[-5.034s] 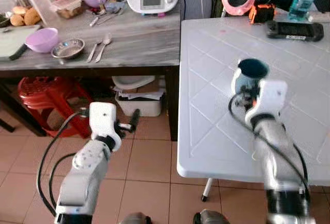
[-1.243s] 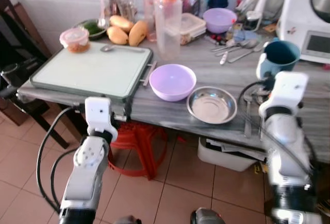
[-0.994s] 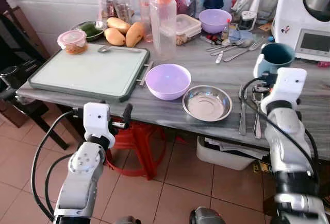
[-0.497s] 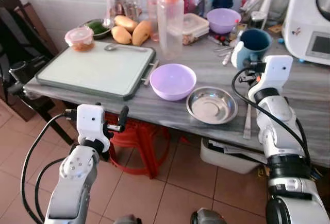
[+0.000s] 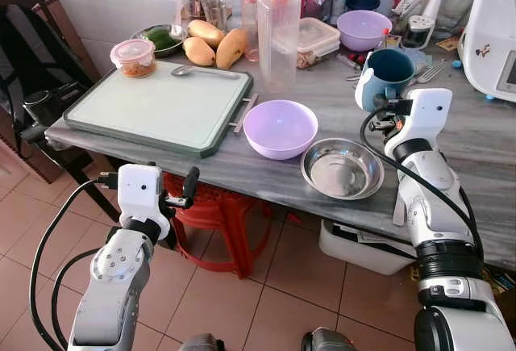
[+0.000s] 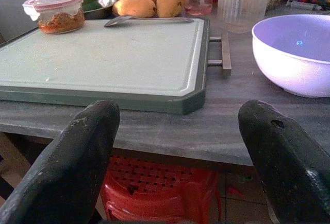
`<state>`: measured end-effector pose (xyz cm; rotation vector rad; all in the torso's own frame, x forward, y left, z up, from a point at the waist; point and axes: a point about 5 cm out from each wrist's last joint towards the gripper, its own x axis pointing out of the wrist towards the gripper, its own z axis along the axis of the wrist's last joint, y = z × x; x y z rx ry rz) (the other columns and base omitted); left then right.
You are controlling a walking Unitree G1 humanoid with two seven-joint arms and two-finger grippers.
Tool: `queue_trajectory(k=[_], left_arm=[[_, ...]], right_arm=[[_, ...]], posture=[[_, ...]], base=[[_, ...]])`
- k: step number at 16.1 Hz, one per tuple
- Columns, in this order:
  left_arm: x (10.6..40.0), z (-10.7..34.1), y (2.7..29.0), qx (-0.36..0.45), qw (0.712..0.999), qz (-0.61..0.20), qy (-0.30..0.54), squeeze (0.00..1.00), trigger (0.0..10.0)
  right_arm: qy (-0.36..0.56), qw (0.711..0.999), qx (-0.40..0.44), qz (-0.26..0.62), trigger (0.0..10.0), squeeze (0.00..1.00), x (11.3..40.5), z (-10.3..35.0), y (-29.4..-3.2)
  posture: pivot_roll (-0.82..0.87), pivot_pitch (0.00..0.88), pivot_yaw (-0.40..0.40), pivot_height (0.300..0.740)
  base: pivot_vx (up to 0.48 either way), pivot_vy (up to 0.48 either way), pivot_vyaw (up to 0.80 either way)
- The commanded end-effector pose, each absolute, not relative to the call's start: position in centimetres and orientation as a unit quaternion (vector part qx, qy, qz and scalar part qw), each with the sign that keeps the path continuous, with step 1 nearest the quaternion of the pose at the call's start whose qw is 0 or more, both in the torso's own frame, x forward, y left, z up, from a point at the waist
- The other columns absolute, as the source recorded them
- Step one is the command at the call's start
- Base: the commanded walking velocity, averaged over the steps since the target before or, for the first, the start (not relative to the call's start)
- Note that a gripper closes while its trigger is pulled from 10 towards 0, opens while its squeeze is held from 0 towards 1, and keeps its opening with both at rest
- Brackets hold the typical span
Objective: Setting the table
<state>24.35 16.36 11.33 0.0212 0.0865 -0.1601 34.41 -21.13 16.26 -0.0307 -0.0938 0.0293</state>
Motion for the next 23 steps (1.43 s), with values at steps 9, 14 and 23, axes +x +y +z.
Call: queue_trajectory(k=[9,14,23], left_arm=[[24.1,11.7,16.7,0.017,0.996,-0.08,0.044,0.0,10.0],[24.0,11.6,16.4,0.016,0.995,-0.084,0.055,0.0,10.0],[24.2,11.7,16.3,0.014,0.995,-0.082,0.057,0.0,10.0]], right_arm=[[-0.059,0.998,-0.011,0.032,10.0,0.0,34.8,16.8,-20.7],[-0.014,0.998,-0.022,0.06,10.0,0.0,34.7,14.2,-21.0],[0.015,0.998,-0.024,0.06,10.0,0.0,35.0,12.6,-21.5]], posture=[[0.05,0.006,0.081,0.731],[0.04,0.014,0.084,0.731],[0.05,0.012,0.082,0.731]], base=[[0.0,0.0,0.0],[0.0,0.0,0.0],[0.0,0.0,0.0]])
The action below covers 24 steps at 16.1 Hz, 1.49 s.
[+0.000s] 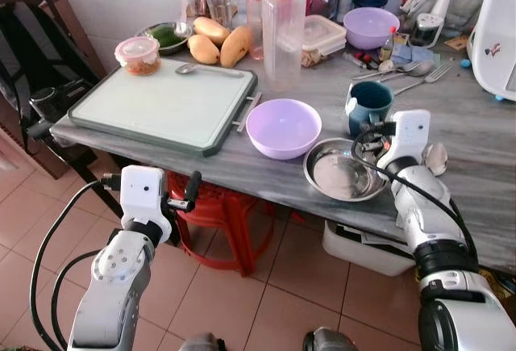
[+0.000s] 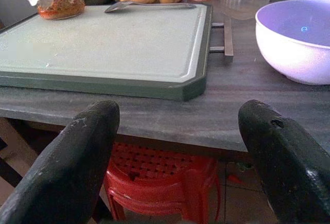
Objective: Setting the table
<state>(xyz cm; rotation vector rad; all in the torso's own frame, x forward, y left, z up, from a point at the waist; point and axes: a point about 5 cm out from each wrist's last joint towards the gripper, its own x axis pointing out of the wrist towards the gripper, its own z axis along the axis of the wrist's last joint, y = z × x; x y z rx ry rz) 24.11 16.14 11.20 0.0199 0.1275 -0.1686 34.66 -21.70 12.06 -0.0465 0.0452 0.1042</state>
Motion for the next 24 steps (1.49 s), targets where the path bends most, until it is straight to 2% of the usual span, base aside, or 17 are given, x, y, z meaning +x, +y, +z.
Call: queue_trajectory(k=[1,3,17,22,24], left_arm=[[24.2,11.6,16.3,0.014,0.995,-0.082,0.058,0.0,10.0],[24.2,11.6,16.3,0.015,0.995,-0.083,0.059,0.0,10.0],[25.5,11.3,15.5,0.004,0.995,-0.081,0.054,0.0,10.0],[26.3,11.1,15.4,0.0,0.998,-0.059,0.035,0.0,10.0],[26.5,11.1,15.7,0.006,0.999,-0.031,0.028,0.0,10.0]], right_arm=[[0.015,0.998,-0.026,0.059,10.0,0.83,35.1,12.6,-21.6],[0.014,0.998,-0.028,0.055,10.0,1.0,35.1,12.7,-21.8],[-0.05,0.997,-0.059,-0.005,10.0,1.0,34.0,14.8,-23.1],[-0.113,0.988,-0.096,-0.04,10.0,1.0,31.8,16.6,-22.8],[-0.129,0.987,-0.084,-0.052,10.0,1.0,30.4,17.2,-22.3]], posture=[[0.04,0.011,0.082,0.731],[0.04,0.009,0.081,0.731],[0.01,0.0,0.07,0.731],[-0.02,0.0,0.054,0.731],[-0.03,0.0,0.045,0.731]], base=[[0.0,0.0,0.0],[0.0,0.0,0.0],[0.0,0.0,0.0],[0.0,0.0,0.0],[0.0,0.0,0.0]])
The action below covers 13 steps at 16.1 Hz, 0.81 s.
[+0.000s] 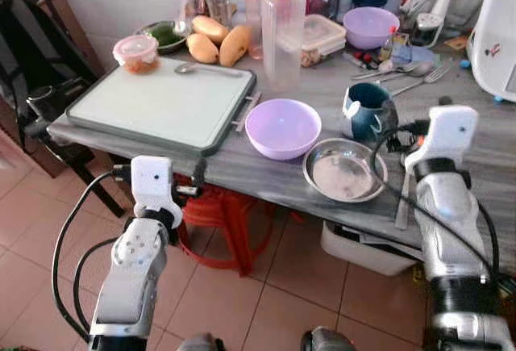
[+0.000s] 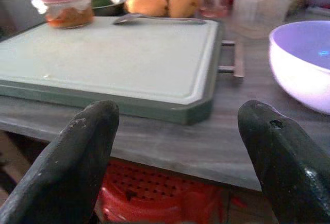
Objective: Setting the table
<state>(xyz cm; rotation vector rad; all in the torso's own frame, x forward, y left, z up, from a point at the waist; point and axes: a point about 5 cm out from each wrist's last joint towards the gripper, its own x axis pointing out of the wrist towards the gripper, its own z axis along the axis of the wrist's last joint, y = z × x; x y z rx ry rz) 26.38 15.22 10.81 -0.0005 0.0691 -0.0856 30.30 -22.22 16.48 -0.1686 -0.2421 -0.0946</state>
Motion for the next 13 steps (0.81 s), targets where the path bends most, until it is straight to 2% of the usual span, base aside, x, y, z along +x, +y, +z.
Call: queue_trajectory(k=[1,6,7,8,13], left_arm=[[26.7,11.0,15.8,0.002,0.999,-0.023,0.024,0.0,10.0],[27.0,11.8,17.2,0.034,0.999,0.01,-0.003,0.0,10.0],[27.0,11.5,17.1,0.029,0.999,0.012,0.005,0.0,10.0],[26.9,11.2,16.8,0.026,1.0,0.01,0.009,0.0,10.0],[26.9,10.7,16.4,0.032,0.999,0.014,0.02,0.0,10.0]], right_arm=[[-0.133,0.987,-0.08,-0.041,10.0,1.0,29.2,17.1,-21.1],[-0.115,0.991,-0.068,-0.028,10.0,1.0,25.6,16.2,-17.5],[-0.111,0.991,-0.07,-0.016,10.0,0.71,25.3,16.0,-16.9],[-0.104,0.992,-0.068,-0.008,10.0,0.0,25.2,15.9,-16.6],[-0.076,0.995,-0.058,-0.017,10.0,0.0,24.6,15.5,-16.9]], posture=[[-0.03,0.0,0.033,0.731],[-0.02,0.0,0.011,0.731],[-0.03,0.0,0.016,0.731],[-0.03,0.0,0.021,0.731],[-0.04,0.0,0.027,0.731]], base=[[0.0,0.0,0.0],[0.0,0.0,0.0],[0.0,0.0,0.51],[0.0,0.0,0.8],[0.0,0.0,0.8]])
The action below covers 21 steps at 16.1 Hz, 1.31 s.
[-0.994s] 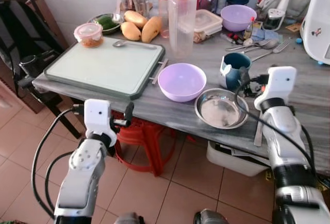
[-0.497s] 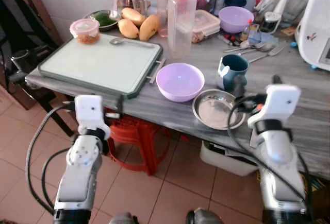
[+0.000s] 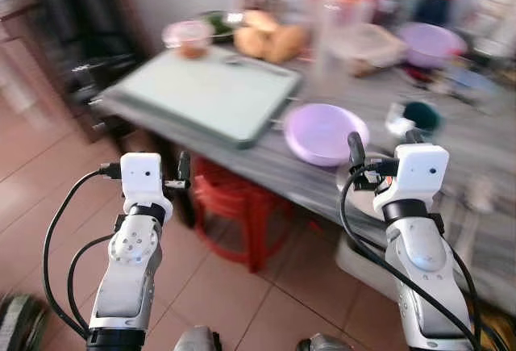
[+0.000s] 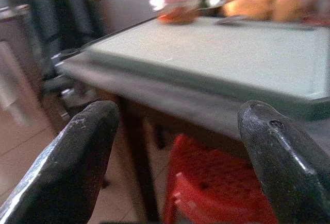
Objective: Setting the table
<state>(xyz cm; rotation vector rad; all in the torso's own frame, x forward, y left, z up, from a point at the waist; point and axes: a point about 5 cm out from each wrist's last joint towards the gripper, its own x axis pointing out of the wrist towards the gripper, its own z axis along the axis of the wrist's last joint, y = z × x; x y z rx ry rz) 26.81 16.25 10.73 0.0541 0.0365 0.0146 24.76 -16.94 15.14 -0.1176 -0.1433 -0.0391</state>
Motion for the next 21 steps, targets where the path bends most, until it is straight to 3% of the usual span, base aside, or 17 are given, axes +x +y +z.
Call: queue_trajectory(k=[1,9,21], left_arm=[[26.9,10.8,16.4,0.031,0.999,0.016,0.019,0.0,10.0],[26.3,10.4,16.5,0.037,0.999,0.025,0.028,0.0,10.0],[25.5,11.2,16.9,0.05,0.998,0.04,0.014,0.0,10.0]], right_arm=[[-0.072,0.996,-0.053,-0.015,10.0,0.0,24.6,15.4,-16.9],[-0.045,0.998,-0.025,0.033,10.0,0.0,24.1,14.5,-15.8],[-0.032,0.996,-0.006,0.087,10.0,0.0,24.3,13.8,-15.1]], posture=[[-0.04,0.0,0.024,0.731],[-0.04,0.0,0.021,0.731],[0.0,0.0,-0.013,0.731]], base=[[0.0,0.0,0.8],[0.0,0.263,0.8],[0.0,0.0,0.8]])
